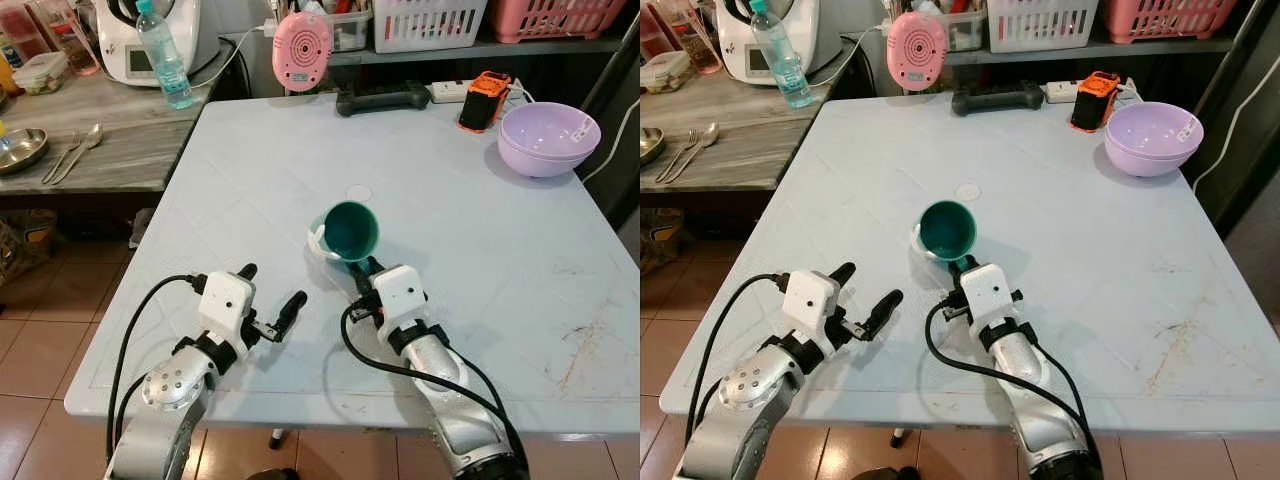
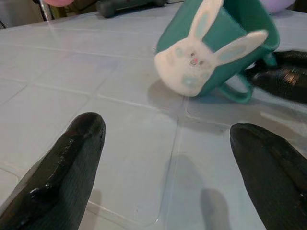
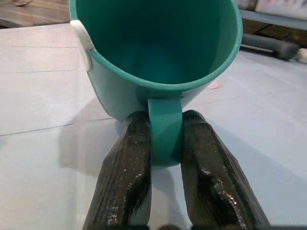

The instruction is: Setting the table

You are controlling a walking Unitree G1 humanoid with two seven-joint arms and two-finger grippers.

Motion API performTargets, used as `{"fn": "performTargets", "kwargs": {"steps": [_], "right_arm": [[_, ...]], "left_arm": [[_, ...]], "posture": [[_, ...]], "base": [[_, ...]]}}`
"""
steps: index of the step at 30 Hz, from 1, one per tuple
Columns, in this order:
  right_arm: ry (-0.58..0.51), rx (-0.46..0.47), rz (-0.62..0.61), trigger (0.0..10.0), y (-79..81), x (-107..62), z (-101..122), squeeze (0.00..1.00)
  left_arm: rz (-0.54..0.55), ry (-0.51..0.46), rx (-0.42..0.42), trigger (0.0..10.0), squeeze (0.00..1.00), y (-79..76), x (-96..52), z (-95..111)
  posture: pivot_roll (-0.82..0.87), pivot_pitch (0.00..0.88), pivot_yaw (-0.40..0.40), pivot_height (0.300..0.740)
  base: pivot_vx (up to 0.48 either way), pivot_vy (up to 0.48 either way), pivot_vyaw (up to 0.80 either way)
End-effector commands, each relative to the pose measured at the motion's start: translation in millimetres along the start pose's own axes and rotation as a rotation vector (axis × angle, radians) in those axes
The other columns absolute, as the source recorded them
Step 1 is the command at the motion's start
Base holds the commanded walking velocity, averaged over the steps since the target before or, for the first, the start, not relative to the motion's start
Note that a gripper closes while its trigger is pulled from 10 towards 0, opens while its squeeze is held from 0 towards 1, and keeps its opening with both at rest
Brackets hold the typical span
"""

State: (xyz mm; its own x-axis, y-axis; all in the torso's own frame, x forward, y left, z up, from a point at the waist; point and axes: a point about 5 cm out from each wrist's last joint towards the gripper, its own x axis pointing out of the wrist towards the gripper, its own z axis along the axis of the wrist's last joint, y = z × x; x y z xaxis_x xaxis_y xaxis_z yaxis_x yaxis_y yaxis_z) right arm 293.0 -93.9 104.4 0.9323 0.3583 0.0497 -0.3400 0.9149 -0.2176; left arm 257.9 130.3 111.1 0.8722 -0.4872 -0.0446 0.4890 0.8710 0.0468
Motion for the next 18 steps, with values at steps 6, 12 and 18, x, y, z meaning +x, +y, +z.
{"fn": "performTargets", "kwargs": {"steps": [6, 12, 18], "right_arm": [[0.070, 0.047, -0.033, 0.0, -30.0, 6.5, 33, 0.00], [0.190, 0.201, -0.018, 0.0, -32.7, 7.1, 44, 0.00], [0.304, 0.321, 0.024, 0.0, -27.9, 2.5, 49, 0.00]], "left_arm": [[0.023, 0.026, 0.000, 10.0, 0.00, 2.6, 0.3, -6], [0.014, 0.043, -0.004, 10.0, 0.00, 0.1, 1.7, -10], [-0.082, -0.007, -0.046, 10.0, 0.00, -4.7, 2.4, -1]], "posture": [[0.05, 0.076, 0.082, 0.740], [0.02, 0.077, 0.073, 0.740], [0.01, 0.079, 0.062, 0.740]], "base": [[0.000, 0.000, 0.00], [0.000, 0.000, 0.00], [0.000, 0.000, 0.00]]}}
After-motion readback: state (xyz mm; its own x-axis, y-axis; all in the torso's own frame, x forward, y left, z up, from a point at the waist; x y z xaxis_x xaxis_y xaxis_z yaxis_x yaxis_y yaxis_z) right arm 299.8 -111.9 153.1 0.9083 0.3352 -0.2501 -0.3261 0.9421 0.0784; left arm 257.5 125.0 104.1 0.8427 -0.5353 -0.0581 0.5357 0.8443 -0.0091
